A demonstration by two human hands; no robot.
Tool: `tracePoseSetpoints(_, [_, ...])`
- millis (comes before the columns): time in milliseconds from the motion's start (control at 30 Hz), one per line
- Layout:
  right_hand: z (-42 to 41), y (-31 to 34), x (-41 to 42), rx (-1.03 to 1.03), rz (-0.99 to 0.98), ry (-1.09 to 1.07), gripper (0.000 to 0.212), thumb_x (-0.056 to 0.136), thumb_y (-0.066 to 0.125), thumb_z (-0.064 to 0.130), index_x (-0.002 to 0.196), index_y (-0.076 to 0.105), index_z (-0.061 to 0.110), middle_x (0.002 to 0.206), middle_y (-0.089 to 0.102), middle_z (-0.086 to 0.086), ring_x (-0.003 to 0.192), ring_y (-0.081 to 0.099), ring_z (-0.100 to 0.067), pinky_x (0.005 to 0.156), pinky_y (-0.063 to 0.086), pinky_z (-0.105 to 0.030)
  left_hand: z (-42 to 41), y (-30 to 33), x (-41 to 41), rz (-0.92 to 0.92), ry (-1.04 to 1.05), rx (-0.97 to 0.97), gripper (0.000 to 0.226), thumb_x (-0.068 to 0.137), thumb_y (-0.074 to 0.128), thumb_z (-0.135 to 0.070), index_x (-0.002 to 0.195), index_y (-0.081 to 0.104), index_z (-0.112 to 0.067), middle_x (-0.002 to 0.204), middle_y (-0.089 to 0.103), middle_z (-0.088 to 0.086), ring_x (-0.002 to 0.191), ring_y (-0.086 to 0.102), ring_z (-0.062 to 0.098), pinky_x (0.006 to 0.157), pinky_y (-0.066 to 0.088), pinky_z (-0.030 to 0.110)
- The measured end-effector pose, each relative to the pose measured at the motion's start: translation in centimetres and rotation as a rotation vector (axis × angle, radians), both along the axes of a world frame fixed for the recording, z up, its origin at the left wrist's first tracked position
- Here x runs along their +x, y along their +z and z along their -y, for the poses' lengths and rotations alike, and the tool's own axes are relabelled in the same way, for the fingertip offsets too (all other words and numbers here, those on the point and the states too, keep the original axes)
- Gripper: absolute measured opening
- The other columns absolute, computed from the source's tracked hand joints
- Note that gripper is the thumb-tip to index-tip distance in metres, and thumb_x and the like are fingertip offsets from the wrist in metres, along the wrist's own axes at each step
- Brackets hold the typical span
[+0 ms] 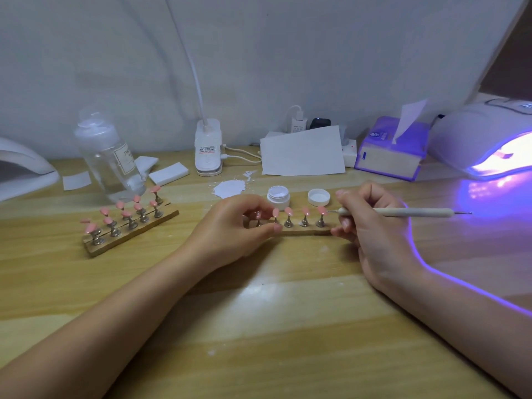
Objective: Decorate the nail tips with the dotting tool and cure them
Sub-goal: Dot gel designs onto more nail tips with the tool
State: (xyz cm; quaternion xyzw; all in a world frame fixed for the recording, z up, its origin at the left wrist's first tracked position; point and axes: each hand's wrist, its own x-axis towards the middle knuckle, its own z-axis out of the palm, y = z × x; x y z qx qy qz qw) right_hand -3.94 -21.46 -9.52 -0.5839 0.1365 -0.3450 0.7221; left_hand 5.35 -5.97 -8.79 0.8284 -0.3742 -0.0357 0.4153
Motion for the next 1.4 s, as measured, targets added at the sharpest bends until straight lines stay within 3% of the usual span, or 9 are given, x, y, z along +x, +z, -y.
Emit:
tracePoseSetpoints(267, [0.0,0.0,-0.1,-0.012,-0.006,0.009,0.044,0.076,0.064,0.009,0.039,0.045,0.022,0.039,0.043,0.008,0.036,0.038,-0.003,0.044,0.045,-0.019,0.1,0.0,-0.3,0.036,-0.002,-0.049,0.017,0.077,0.071,-0.011,0.071,0.062,-0.025,0.064,0.053,-0.011,0.064,0.047,-0.002,0.063,0.035,0.004])
tracePoseSetpoints(667, [0.0,0.0,0.0,-0.016,-0.007,0.001,0.048,0.079,0.062,0.006,0.038,0.044,0.022,0.038,0.042,0.008,0.034,0.038,-0.003,0.043,0.045,-0.018,0.0,-0.5,-0.8,0.253,-0.039,-0.121,0.015,0.077,0.066,-0.004,0.070,0.060,-0.017,0.077,0.066,-0.002,0.078,0.059,0.014,0.077,0.046,0.036])
tracePoseSetpoints(800, [0.1,-0.1,-0.1,-0.024,0.005,-0.008,0.049,0.081,0.061,0.006,0.039,0.044,0.023,0.038,0.043,0.007,0.035,0.038,-0.003,0.042,0.042,-0.018,0.2,0.4,-1.7,0.393,-0.028,-0.342,0.006,0.078,0.062,-0.006,0.073,0.061,-0.009,0.080,0.067,-0.002,0.078,0.061,0.006,0.077,0.046,0.026])
tracePoseSetpoints(900, [0.0,-0.1,-0.2,-0.073,0.021,-0.026,0.048,0.083,0.063,0.012,0.041,0.043,0.023,0.038,0.039,0.009,0.035,0.035,-0.005,0.042,0.036,-0.020,0.2,0.7,-2.5,0.216,-0.131,-0.505,0.003,0.077,0.062,0.000,0.078,0.063,-0.002,0.077,0.067,0.005,0.070,0.061,0.006,0.070,0.049,0.016])
tracePoseSetpoints(1033, [-0.1,0.3,-0.1,-0.075,0.046,-0.033,0.044,0.081,0.066,0.021,0.045,0.042,0.022,0.038,0.035,0.011,0.034,0.030,-0.003,0.036,0.031,-0.017,0.4,0.2,-3.3,-0.077,-0.252,-0.488,0.007,0.075,0.063,-0.003,0.076,0.068,-0.008,0.079,0.067,0.002,0.071,0.060,0.009,0.058,0.050,0.022])
tracePoseSetpoints(1133, [0.4,2.2,0.2,-0.113,0.054,-0.030,0.039,0.072,0.071,0.035,0.044,0.045,0.023,0.039,0.040,0.012,0.034,0.033,-0.002,0.040,0.034,-0.017,0.4,-0.2,-3.2,-0.141,-0.302,-0.393,0.014,0.076,0.068,-0.003,0.074,0.069,-0.016,0.079,0.066,0.000,0.075,0.061,0.009,0.057,0.050,0.030])
tracePoseSetpoints(1233, [1.0,4.4,0.5,-0.319,0.042,0.039,0.034,0.058,0.073,0.044,0.049,0.047,0.025,0.043,0.042,0.014,0.041,0.038,-0.001,0.045,0.040,-0.015,0.6,-0.4,-3.0,-0.156,-0.308,-0.355,0.024,0.078,0.066,0.003,0.075,0.069,-0.020,0.080,0.066,0.003,0.075,0.061,0.003,0.055,0.048,0.021])
tracePoseSetpoints(1333, [1.3,5.3,1.9,-0.506,-0.064,0.075,0.034,0.067,0.076,0.037,0.055,0.048,0.021,0.043,0.046,0.016,0.043,0.042,0.003,0.044,0.033,-0.008,0.8,-0.5,-3.1,-0.151,-0.310,-0.336,0.022,0.078,0.065,0.004,0.073,0.069,-0.018,0.079,0.067,0.003,0.074,0.062,0.015,0.062,0.050,0.021])
tracePoseSetpoints(1400, [1.6,5.3,3.6,-0.549,-0.127,0.057,0.038,0.077,0.071,0.035,0.054,0.048,0.015,0.041,0.049,0.015,0.041,0.046,0.006,0.044,0.032,-0.005,0.8,-0.6,-3.1,-0.127,-0.311,-0.295,0.016,0.078,0.067,0.003,0.073,0.069,-0.013,0.079,0.066,-0.001,0.074,0.063,0.015,0.070,0.047,0.009])
